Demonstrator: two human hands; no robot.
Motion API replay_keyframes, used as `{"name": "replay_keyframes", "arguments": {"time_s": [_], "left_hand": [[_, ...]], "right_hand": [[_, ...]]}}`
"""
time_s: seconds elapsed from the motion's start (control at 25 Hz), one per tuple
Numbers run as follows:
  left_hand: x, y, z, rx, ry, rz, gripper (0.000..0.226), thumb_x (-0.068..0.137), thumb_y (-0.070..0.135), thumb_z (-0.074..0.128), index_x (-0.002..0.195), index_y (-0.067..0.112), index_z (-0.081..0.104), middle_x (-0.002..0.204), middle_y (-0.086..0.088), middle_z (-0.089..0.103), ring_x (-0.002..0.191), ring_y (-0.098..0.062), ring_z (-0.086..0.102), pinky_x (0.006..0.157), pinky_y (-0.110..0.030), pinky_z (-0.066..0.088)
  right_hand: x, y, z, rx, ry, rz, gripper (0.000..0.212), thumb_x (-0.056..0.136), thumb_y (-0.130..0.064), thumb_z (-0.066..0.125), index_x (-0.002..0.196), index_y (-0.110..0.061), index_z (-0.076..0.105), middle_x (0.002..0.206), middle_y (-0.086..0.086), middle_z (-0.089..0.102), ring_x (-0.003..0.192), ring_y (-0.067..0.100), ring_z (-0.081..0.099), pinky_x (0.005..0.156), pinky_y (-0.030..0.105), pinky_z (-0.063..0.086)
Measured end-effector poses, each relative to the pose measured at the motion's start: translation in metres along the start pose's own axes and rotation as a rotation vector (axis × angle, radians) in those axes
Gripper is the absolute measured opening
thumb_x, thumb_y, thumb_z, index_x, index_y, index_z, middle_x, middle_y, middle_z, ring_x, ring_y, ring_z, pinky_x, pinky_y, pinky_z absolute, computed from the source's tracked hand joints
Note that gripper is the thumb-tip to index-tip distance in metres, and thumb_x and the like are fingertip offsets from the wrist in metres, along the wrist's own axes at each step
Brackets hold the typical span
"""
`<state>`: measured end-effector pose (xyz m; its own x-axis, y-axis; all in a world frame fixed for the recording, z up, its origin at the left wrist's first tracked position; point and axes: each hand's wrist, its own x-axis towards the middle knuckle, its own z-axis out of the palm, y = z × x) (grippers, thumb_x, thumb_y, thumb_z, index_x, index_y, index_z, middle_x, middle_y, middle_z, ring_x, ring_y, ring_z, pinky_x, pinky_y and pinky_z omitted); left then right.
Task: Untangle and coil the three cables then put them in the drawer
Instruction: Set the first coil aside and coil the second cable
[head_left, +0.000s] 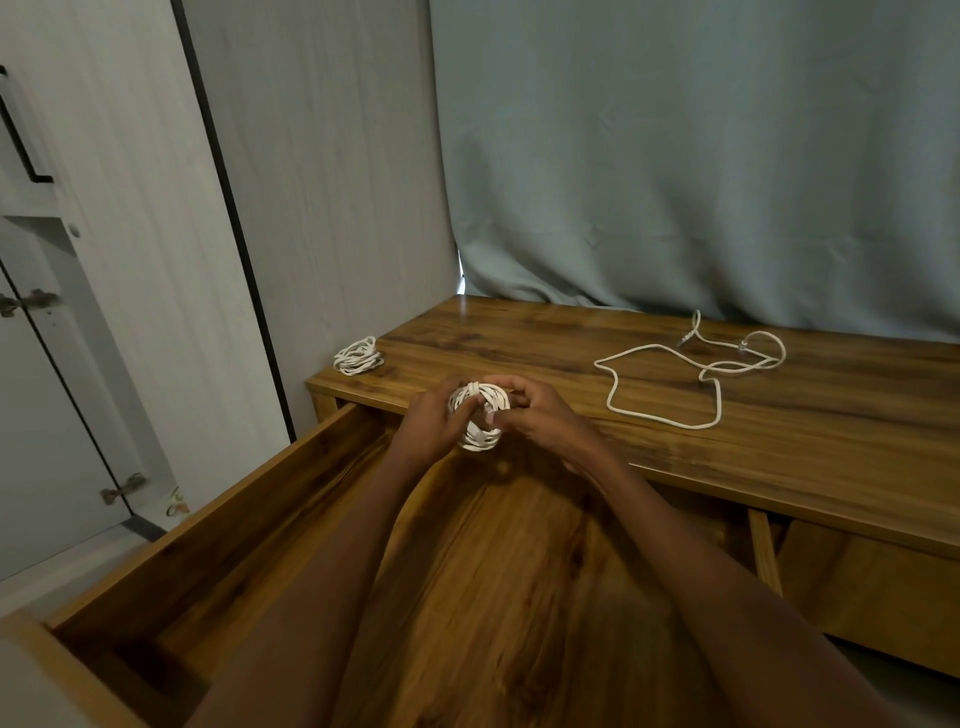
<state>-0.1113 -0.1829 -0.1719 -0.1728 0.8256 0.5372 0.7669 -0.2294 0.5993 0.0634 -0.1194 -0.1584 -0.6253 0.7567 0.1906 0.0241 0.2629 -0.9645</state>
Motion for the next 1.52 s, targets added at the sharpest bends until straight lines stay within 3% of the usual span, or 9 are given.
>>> {"name": "replay_keyframes", "arguments": {"time_s": [0.16, 0.32, 0.52, 0.68, 1.08, 1.2, 1.32, 1.4, 1.52], "left_hand": [[0.004, 0.005, -0.005, -0.180, -0.176, -0.045, 0.026, 0.100, 0.032, 0.059, 0.119, 0.015, 0.066, 0.093, 0.006, 0.072, 0.078, -0.008, 0.069, 0.060, -0.016, 0.050], [0.002, 0.006, -0.004, -0.197, -0.199, -0.064, 0.025, 0.102, 0.034, 0.054, 0.114, 0.017, 0.068, 0.091, 0.007, 0.072, 0.076, -0.006, 0.068, 0.065, -0.024, 0.051], [0.002, 0.014, -0.002, -0.453, -0.240, -0.208, 0.027, 0.104, 0.031, 0.049, 0.113, 0.014, 0.068, 0.102, -0.005, 0.075, 0.091, -0.016, 0.070, 0.080, -0.032, 0.054], [-0.001, 0.021, 0.000, -0.773, -0.230, -0.287, 0.032, 0.104, 0.027, 0.050, 0.120, 0.005, 0.066, 0.112, -0.016, 0.073, 0.099, -0.026, 0.070, 0.089, -0.040, 0.055], [-0.006, 0.017, 0.005, -0.544, -0.068, -0.148, 0.025, 0.100, 0.024, 0.060, 0.121, 0.015, 0.069, 0.106, -0.003, 0.076, 0.096, -0.016, 0.072, 0.078, -0.025, 0.056], [-0.007, 0.025, 0.010, -0.537, -0.077, -0.150, 0.024, 0.098, 0.021, 0.062, 0.121, 0.015, 0.066, 0.103, -0.003, 0.075, 0.092, -0.013, 0.072, 0.074, -0.022, 0.056], [-0.008, 0.034, 0.010, -0.580, -0.032, -0.264, 0.031, 0.094, 0.025, 0.067, 0.122, 0.016, 0.058, 0.104, -0.006, 0.074, 0.085, -0.011, 0.074, 0.067, -0.021, 0.056], [-0.008, 0.032, 0.005, -0.603, -0.116, -0.302, 0.037, 0.093, 0.028, 0.069, 0.126, 0.017, 0.054, 0.108, -0.007, 0.074, 0.089, -0.014, 0.074, 0.069, -0.023, 0.057], [-0.010, 0.030, 0.003, -0.569, -0.281, -0.258, 0.046, 0.093, 0.027, 0.069, 0.135, 0.023, 0.049, 0.112, -0.009, 0.071, 0.092, -0.019, 0.074, 0.072, -0.028, 0.058]], "right_hand": [[0.001, 0.003, -0.004, -0.014, 0.078, -0.019, 0.051, 0.076, 0.015, 0.064, 0.116, -0.016, 0.069, 0.098, 0.005, 0.078, 0.086, 0.014, 0.074, 0.077, 0.030, 0.058], [0.000, 0.003, -0.013, -0.026, 0.045, -0.049, 0.040, 0.086, 0.010, 0.065, 0.121, -0.011, 0.068, 0.077, -0.006, 0.077, 0.074, 0.007, 0.072, 0.069, 0.023, 0.053], [0.000, 0.003, -0.019, 0.124, -0.003, -0.089, 0.040, 0.090, 0.005, 0.066, 0.127, -0.008, 0.066, 0.110, 0.014, 0.076, 0.100, 0.026, 0.073, 0.089, 0.038, 0.058], [-0.003, 0.001, -0.022, 0.252, -0.031, -0.086, 0.040, 0.092, 0.001, 0.065, 0.130, -0.008, 0.065, 0.116, 0.018, 0.073, 0.101, 0.030, 0.071, 0.090, 0.044, 0.057], [0.005, 0.013, -0.006, 0.125, 0.049, -0.030, 0.032, 0.096, -0.021, 0.067, 0.128, -0.021, 0.065, 0.116, 0.005, 0.075, 0.108, 0.022, 0.071, 0.097, 0.037, 0.056], [0.001, 0.009, 0.010, 0.129, 0.169, 0.018, 0.033, 0.100, -0.042, 0.057, 0.121, -0.018, 0.065, 0.103, 0.001, 0.076, 0.088, 0.017, 0.075, 0.079, 0.033, 0.058], [0.000, 0.012, 0.021, -0.067, 0.316, -0.132, 0.030, 0.102, -0.044, 0.053, 0.107, -0.018, 0.068, 0.088, -0.008, 0.073, 0.073, 0.001, 0.068, 0.068, 0.020, 0.050], [-0.001, 0.013, 0.017, -0.151, 0.379, -0.182, 0.028, 0.103, -0.041, 0.053, 0.103, -0.018, 0.070, 0.089, -0.010, 0.073, 0.079, -0.002, 0.067, 0.068, 0.014, 0.047], [-0.003, 0.013, 0.003, -0.152, 0.472, -0.192, 0.024, 0.101, -0.041, 0.057, 0.103, -0.021, 0.069, 0.090, -0.010, 0.073, 0.080, -0.003, 0.067, 0.071, 0.022, 0.050]]}}
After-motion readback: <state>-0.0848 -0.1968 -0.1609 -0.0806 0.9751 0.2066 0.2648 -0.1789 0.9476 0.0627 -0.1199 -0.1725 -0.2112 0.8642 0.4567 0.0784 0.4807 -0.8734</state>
